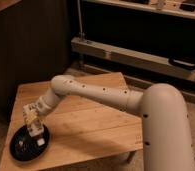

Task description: Place the bottle in the ceramic bowl

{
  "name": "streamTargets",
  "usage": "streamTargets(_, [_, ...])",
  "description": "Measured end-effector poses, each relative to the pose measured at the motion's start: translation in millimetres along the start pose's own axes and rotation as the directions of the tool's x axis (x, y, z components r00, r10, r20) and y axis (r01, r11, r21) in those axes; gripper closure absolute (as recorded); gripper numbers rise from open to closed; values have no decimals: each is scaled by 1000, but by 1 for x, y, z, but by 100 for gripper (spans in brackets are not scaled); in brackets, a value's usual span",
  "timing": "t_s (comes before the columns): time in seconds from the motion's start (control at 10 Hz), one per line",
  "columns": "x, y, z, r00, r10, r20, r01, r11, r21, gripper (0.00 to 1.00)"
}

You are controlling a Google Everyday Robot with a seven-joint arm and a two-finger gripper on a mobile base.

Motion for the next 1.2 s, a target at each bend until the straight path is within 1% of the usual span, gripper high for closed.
streamTargets(0.2, [3,-1,8,1000,3,14,-3,1000,-1,42])
streamTargets(0.4, [4,2,11,999,14,29,-14,1000,-3,24])
streamTargets(0.5, [5,1,14,999,21,43,-21,1000,4,20])
streamTargets(0.6, [7,0,17,998,22,57,-22,1000,7,20])
streamTargets(1.2, [6,2,16,998,21,58,-22,1000,6,20])
